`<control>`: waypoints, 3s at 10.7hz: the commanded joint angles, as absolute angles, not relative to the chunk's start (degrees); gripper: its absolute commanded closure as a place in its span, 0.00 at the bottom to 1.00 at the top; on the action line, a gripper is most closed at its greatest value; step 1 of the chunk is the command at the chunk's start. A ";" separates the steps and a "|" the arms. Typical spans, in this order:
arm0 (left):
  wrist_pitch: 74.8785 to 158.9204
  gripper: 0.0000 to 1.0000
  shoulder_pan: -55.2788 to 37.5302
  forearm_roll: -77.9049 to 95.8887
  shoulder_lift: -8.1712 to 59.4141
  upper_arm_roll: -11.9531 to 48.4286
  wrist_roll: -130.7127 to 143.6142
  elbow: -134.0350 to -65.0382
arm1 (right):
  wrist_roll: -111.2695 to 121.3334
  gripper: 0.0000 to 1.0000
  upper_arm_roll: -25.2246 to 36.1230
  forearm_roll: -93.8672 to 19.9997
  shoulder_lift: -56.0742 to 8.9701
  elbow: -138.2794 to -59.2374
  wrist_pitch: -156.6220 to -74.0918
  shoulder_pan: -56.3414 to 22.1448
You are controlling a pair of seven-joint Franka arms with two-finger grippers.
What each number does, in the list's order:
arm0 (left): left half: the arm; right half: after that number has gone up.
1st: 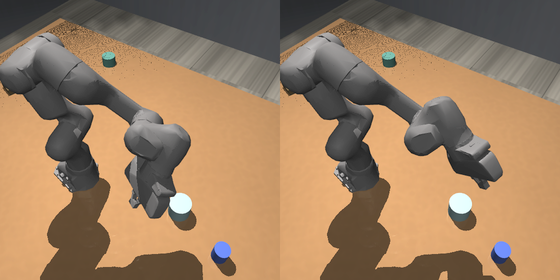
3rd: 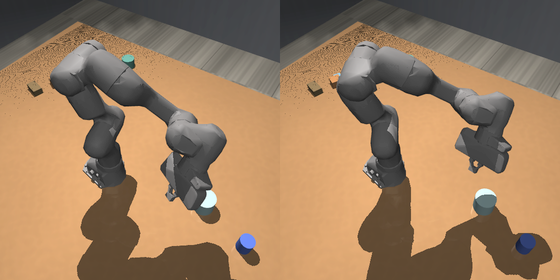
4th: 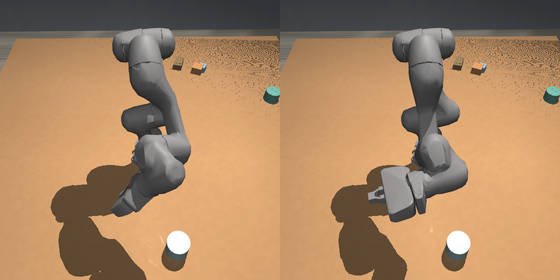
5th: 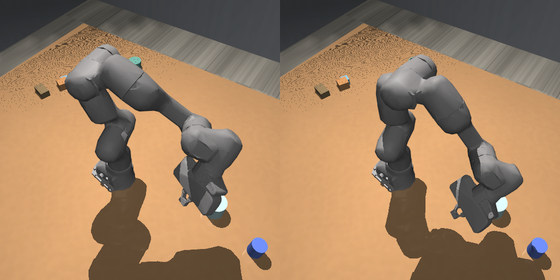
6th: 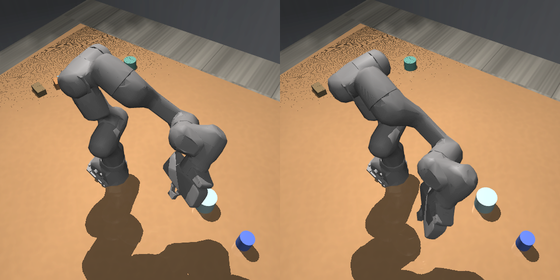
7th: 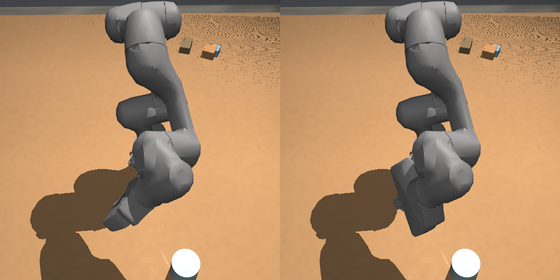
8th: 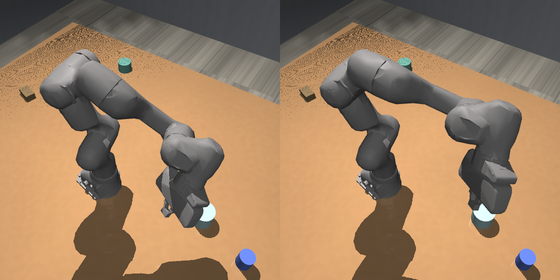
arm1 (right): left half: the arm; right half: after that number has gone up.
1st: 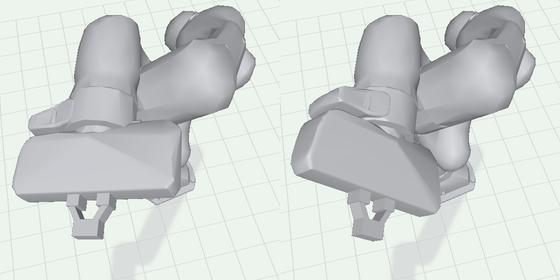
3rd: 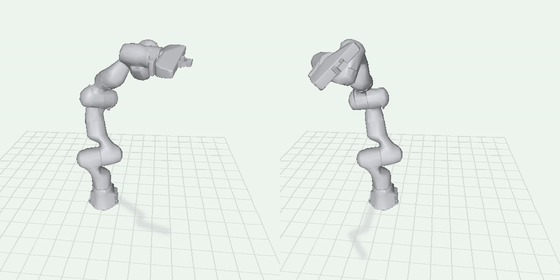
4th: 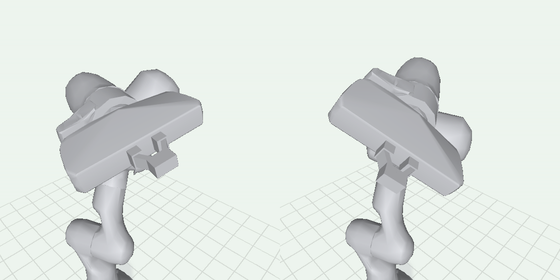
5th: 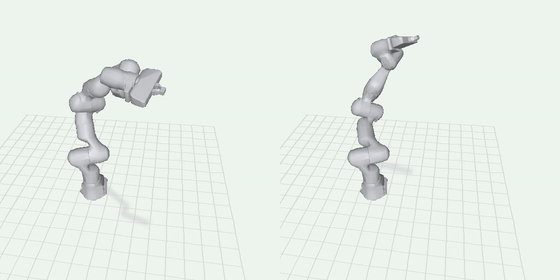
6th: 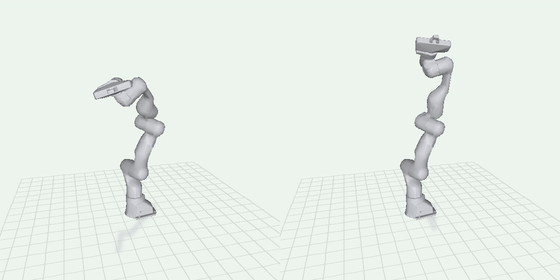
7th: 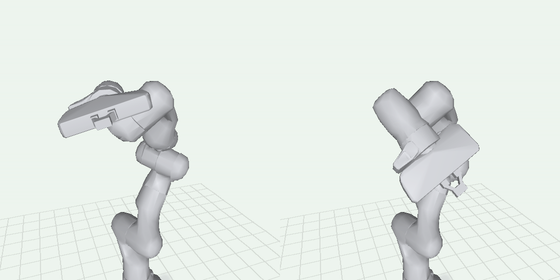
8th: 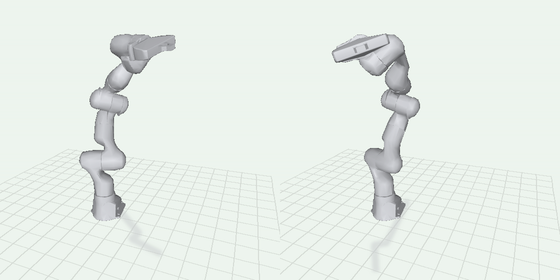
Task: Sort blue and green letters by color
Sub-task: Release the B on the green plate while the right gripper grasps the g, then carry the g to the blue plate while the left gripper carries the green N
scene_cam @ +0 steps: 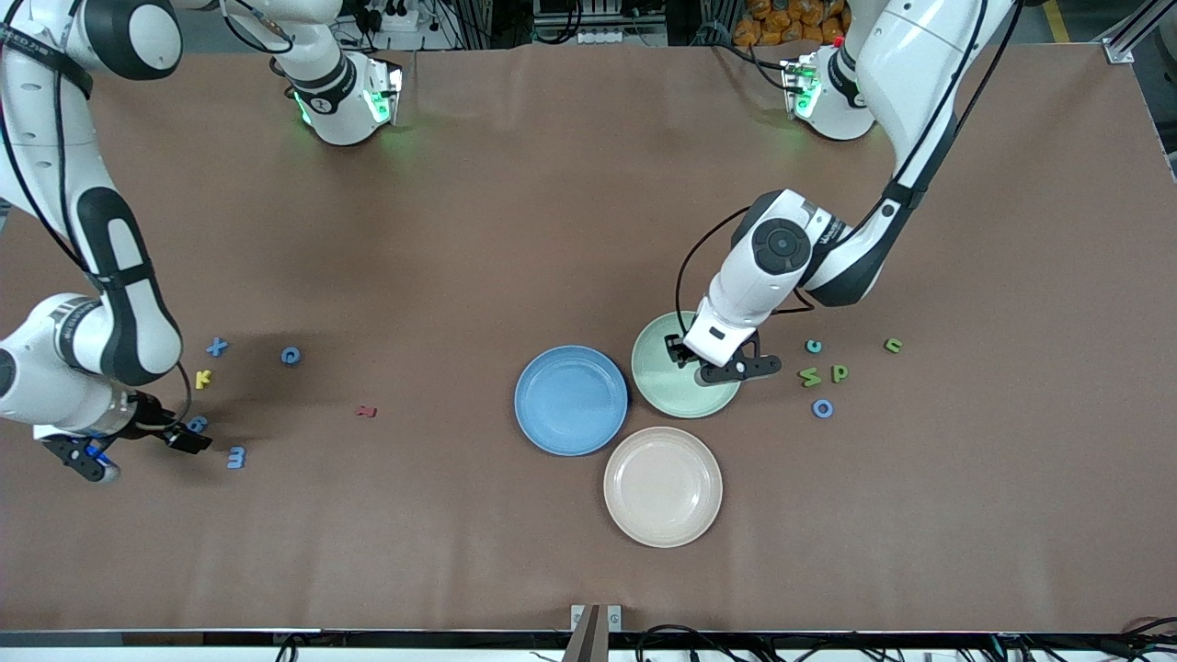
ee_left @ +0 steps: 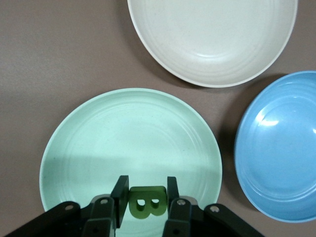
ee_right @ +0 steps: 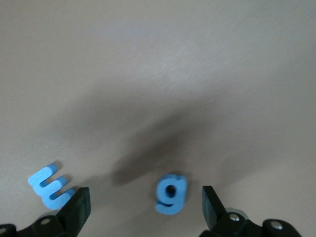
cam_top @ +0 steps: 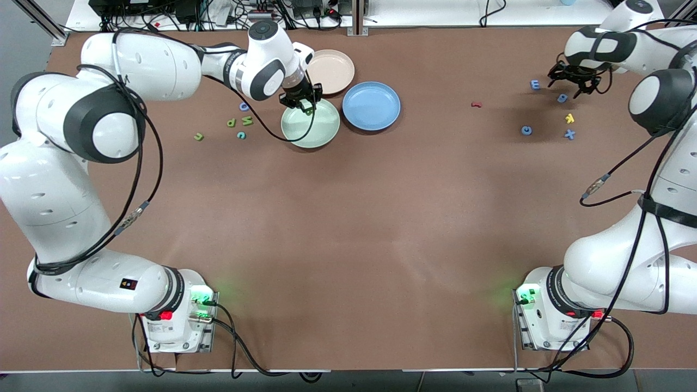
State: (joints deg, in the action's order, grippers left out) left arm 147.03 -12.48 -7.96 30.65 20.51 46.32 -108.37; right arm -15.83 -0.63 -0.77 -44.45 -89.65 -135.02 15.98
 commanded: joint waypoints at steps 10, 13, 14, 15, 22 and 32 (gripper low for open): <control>142.56 0.13 4.04 -10.64 28.38 19.16 19.76 -111.86 | -17.67 0.00 -0.53 2.64 -45.44 -90.17 -135.00 16.70; 142.47 0.17 5.10 -10.63 29.26 18.90 28.80 -113.64 | -17.05 0.67 -0.53 2.64 -45.44 -90.79 -135.70 16.96; 142.47 0.17 5.18 -10.63 29.53 18.90 31.09 -113.82 | -17.31 0.99 -0.53 2.64 -45.44 -90.79 -135.70 16.96; 142.47 0.17 5.19 -10.63 29.88 18.81 32.59 -113.82 | -17.84 1.00 -0.53 2.64 -45.44 -90.79 -135.70 16.88; 142.56 0.32 4.31 -11.33 33.13 18.02 33.66 -112.94 | -14.73 1.00 -5.34 0.28 -42.63 -86.33 -116.87 12.13; 141.34 1.00 0.38 -14.59 31.48 18.11 38.48 -111.62 | -67.91 1.00 -28.48 -4.98 -43.85 -78.76 -110.98 2.66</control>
